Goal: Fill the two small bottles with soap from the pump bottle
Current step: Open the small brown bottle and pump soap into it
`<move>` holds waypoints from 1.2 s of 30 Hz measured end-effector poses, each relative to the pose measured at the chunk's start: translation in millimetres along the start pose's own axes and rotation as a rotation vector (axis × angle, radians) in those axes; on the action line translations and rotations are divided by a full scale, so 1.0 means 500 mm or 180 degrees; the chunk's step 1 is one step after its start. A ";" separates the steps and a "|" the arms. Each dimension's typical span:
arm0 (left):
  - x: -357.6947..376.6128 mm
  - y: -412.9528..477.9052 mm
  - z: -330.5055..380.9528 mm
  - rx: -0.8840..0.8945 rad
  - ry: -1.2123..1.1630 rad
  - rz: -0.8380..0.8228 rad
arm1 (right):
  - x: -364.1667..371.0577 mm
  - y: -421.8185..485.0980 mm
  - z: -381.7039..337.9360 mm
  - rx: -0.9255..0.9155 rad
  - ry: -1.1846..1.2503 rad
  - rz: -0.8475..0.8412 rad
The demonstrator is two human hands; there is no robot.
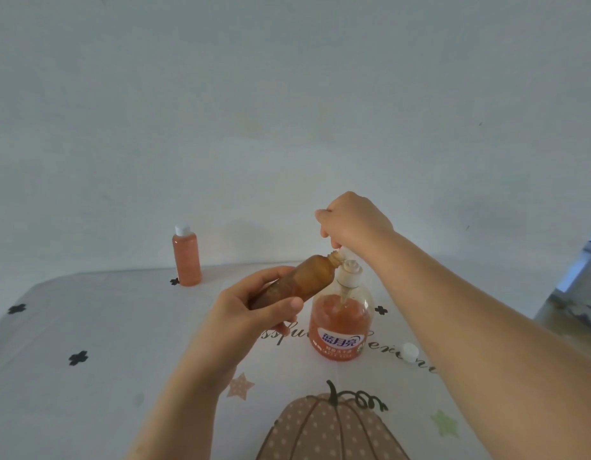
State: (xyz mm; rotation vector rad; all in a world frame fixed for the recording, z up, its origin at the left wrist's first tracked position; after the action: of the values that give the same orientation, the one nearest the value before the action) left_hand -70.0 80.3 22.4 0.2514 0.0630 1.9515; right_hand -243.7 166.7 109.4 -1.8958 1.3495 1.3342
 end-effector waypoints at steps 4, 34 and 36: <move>0.000 -0.001 0.000 -0.0011 -0.0076 0.0029 | -0.014 -0.004 0.001 0.0151 0.0372 -0.0071; -0.004 0.007 -0.009 -0.0087 0.0057 0.0320 | 0.034 -0.011 0.015 0.0090 -0.0210 -0.0179; -0.005 0.007 -0.009 -0.0090 0.0032 0.0310 | 0.032 -0.011 0.016 0.0098 -0.0173 -0.0169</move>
State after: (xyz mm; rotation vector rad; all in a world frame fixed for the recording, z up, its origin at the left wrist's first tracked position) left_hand -73.1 77.2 18.1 0.2296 0.0304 2.0492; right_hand -241.5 168.1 90.9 -1.8489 1.2770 1.3217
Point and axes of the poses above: each hand's wrist, its own y-axis towards the middle knuckle, its own x-axis out of the palm, z = x × y, the point moved 5 cm from there along y, towards the middle knuckle, and after that the axes turned 3 degrees about -y, right-handed, at the moved point
